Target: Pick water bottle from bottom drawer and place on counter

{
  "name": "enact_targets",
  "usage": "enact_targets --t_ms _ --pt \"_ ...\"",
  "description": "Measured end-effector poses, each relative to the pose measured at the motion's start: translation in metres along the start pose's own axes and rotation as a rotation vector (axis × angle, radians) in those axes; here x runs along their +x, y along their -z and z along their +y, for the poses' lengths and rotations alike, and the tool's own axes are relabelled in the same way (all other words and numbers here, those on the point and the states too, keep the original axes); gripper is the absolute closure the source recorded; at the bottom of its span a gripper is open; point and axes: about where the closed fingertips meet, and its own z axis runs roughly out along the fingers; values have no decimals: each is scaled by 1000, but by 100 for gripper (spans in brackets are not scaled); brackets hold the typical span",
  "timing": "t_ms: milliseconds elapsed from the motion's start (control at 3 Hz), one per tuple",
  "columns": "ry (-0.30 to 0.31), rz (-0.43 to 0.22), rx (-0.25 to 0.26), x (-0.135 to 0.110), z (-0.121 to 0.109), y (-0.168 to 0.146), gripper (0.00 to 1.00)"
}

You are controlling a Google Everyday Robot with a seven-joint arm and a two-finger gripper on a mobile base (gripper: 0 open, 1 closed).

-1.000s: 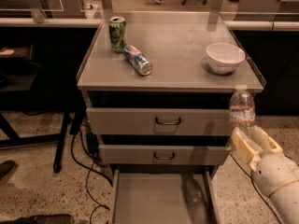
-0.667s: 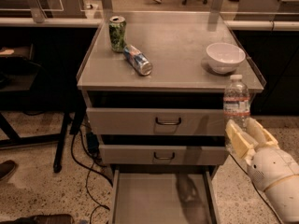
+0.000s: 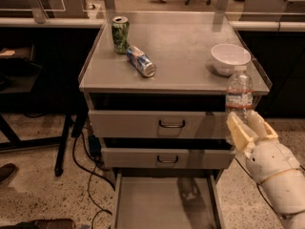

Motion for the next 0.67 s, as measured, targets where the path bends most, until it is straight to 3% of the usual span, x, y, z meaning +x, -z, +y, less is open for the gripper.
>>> enact_targets --t_ms 667 --pt "14 -167 -81 -58 31 -72 100"
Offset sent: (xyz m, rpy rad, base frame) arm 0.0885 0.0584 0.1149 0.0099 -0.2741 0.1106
